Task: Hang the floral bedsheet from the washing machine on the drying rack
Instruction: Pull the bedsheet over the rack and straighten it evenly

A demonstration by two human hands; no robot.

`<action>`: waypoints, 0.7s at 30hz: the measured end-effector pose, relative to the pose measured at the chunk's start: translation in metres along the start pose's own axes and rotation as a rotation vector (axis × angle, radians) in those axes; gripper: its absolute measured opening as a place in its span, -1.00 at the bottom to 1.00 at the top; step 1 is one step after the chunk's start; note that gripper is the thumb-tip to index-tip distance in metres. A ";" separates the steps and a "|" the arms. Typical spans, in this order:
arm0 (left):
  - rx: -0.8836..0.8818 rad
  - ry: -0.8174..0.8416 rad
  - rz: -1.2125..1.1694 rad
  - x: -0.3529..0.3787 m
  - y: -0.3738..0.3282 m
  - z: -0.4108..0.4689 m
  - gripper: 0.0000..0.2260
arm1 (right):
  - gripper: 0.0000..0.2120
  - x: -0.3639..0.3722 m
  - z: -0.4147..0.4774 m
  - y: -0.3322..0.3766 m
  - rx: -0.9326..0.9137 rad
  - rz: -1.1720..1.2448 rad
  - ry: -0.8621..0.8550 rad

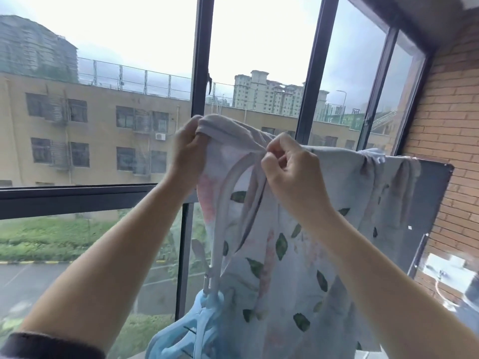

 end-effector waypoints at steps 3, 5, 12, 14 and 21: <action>0.184 -0.053 0.275 -0.022 -0.007 -0.011 -0.71 | -0.91 0.007 0.000 0.013 -0.095 -0.040 0.040; 0.172 0.023 0.416 -0.034 0.011 -0.030 -0.75 | -0.92 0.011 -0.004 0.015 -0.175 -0.078 0.013; 0.030 0.298 0.466 -0.015 0.066 -0.070 -0.63 | -0.80 0.036 0.003 0.022 -0.219 -0.076 0.035; -0.088 0.358 0.449 -0.010 0.097 -0.074 -0.66 | -0.71 0.043 0.006 0.025 -0.219 -0.189 0.037; -0.212 0.596 0.133 0.013 0.174 -0.081 -0.81 | -0.72 0.066 0.000 0.036 -0.214 -0.632 0.069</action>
Point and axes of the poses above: each hand's wrist, its own z-axis towards the middle knuckle, its own x-axis out of the palm, y = z × x, the point moved 4 cm from there along z, towards the middle knuckle, and after that the axes turned 7 degrees about -y, right-handed, at the moved point
